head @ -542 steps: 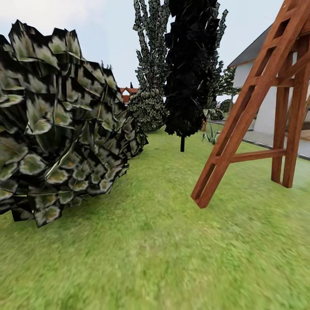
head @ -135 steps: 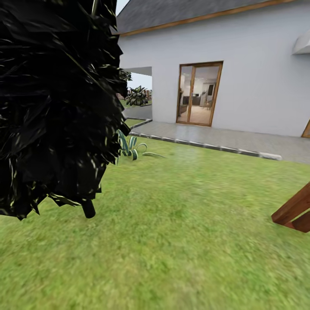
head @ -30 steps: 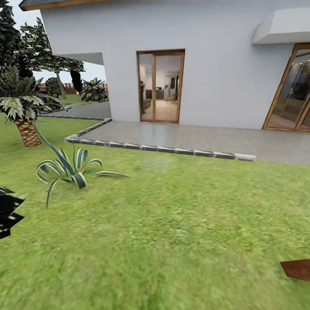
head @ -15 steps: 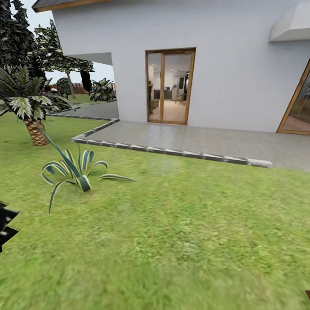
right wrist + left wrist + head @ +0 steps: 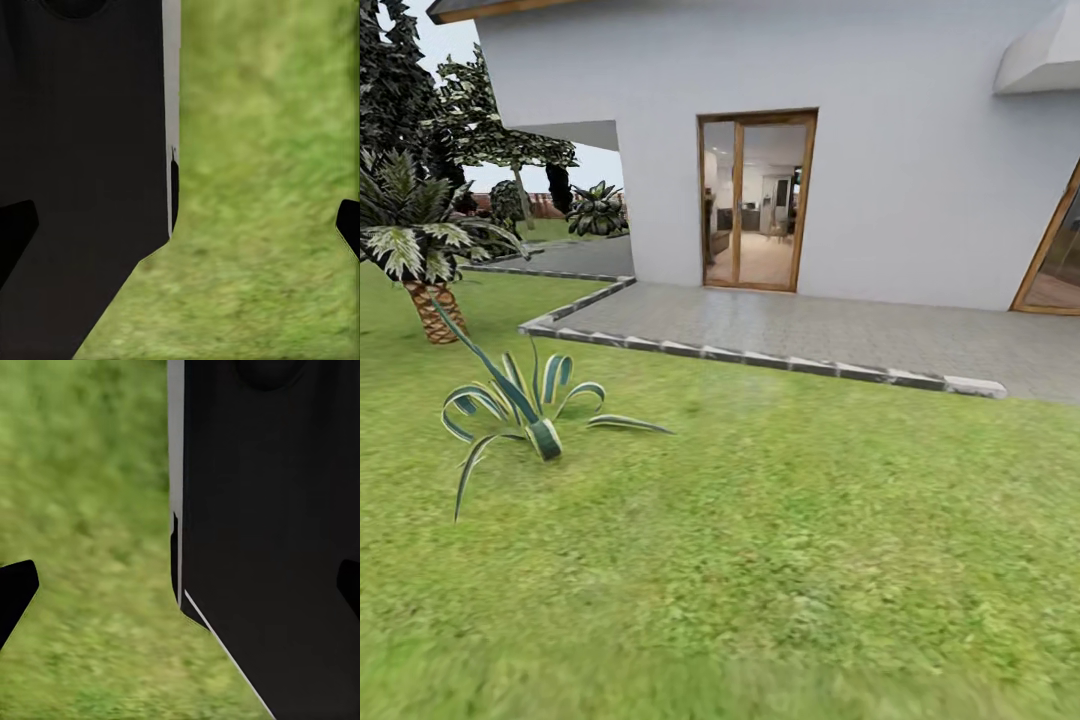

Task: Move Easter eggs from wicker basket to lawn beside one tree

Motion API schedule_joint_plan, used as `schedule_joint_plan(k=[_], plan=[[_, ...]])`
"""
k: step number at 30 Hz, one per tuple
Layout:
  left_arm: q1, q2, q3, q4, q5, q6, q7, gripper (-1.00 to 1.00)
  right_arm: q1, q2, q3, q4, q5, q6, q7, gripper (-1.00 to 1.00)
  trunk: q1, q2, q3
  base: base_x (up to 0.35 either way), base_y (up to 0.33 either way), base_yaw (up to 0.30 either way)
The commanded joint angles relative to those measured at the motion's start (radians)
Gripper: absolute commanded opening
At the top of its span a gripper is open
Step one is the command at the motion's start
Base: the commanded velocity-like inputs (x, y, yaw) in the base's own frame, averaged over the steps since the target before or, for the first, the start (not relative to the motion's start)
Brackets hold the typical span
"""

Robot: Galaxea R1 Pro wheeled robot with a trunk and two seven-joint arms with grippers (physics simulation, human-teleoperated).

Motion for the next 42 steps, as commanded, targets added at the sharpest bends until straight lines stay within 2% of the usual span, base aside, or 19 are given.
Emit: schedule_joint_plan(k=[1,42], plan=[[0.001,0.000,0.001,-0.002,0.000,0.002,-0.001,1.00,-0.001,0.000,0.001,0.002,-0.001,0.001,-0.001,1.00,0.001,0.000,-0.001,0.331,0.000,0.000],[0.001,0.000,0.001,-0.001,0.001,0.001,-0.001,1.00,-0.001,-0.001,0.005,0.001,0.000,-0.001,-0.001,1.00,0.001,0.000,-0.001,0.332,0.000,0.000]])
